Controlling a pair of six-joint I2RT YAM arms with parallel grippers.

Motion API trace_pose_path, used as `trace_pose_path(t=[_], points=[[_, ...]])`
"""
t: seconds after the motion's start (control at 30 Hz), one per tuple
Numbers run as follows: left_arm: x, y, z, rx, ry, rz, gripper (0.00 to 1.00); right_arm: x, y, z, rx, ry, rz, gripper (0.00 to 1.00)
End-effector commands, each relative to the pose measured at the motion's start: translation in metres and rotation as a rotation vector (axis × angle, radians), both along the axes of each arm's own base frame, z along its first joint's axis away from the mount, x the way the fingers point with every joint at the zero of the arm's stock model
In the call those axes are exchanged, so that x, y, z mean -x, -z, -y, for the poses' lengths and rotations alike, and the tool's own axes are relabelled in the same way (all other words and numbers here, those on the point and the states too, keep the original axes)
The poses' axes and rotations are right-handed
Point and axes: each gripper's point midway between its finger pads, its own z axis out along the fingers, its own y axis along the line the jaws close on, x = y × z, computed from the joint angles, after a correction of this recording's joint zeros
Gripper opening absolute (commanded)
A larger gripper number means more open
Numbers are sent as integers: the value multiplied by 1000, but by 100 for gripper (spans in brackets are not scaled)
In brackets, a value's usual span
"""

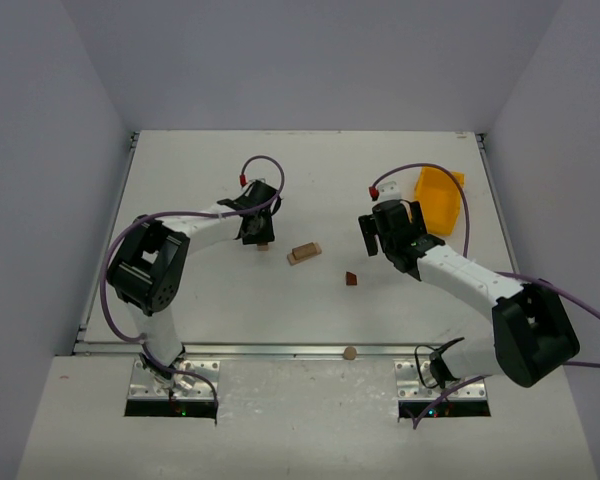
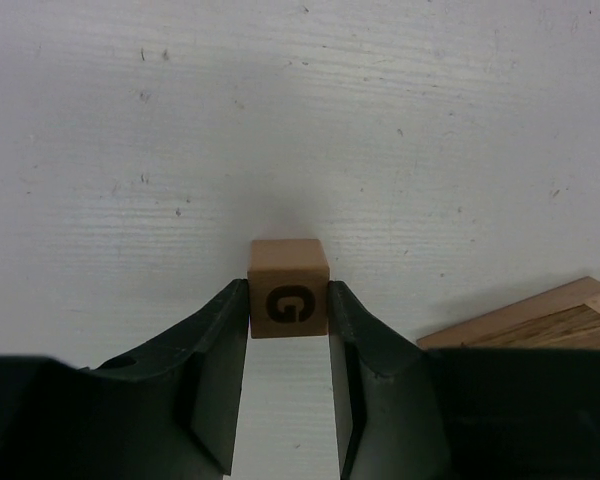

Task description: Build the wood block tower

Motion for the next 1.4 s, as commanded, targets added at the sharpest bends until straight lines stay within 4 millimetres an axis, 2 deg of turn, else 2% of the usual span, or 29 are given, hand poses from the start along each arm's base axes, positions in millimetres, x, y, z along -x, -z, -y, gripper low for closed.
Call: trace_pose_path(t=[0.0, 0.27, 0.3, 0.33, 0.4, 0.47, 0.53, 0.7, 0.83, 0.93, 1.03, 1.07, 1.17, 1.37], points=[[-10, -21, 6, 12, -5, 63, 25, -7, -8, 2, -17, 35, 47, 99], [-7, -24, 7, 18, 6, 66, 10, -6, -7, 2, -18, 34, 44, 99], [-8, -27, 8, 20, 12, 72, 3, -6, -8, 2, -20, 33, 45, 99], [-10, -33, 9, 19, 25, 87, 0, -6, -8, 2, -19, 32, 44, 99], [-17, -53, 16, 24, 96, 137, 0, -6, -7, 2, -22, 27, 42, 99], [-30, -90, 39, 91, 235, 244, 0, -6, -7, 2, -30, 32, 43, 99], [-38, -118, 48, 89, 344, 333, 0, -5, -7, 3, -38, 35, 41, 99], [-33, -199, 100, 141, 857, 585, 0, -3, -7, 11, -69, 56, 39, 99], [-36, -244, 126, 139, 1085, 720, 0, -1, -8, 15, -69, 67, 39, 99], [-38, -261, 143, 140, 1231, 752, 0, -2, -7, 19, -47, 78, 29, 99], [-33, -245, 141, 123, 1292, 647, 1, -1, -8, 24, -29, 107, 20, 99], [-33, -234, 139, 105, 1321, 613, 6, -2, -8, 22, -39, 105, 17, 99], [-29, -205, 134, 62, 1388, 527, 4, -5, -7, 20, -32, 93, -8, 99], [-17, -170, 127, 83, 1383, 377, 0, 7, 3, 44, 96, 217, -108, 99]])
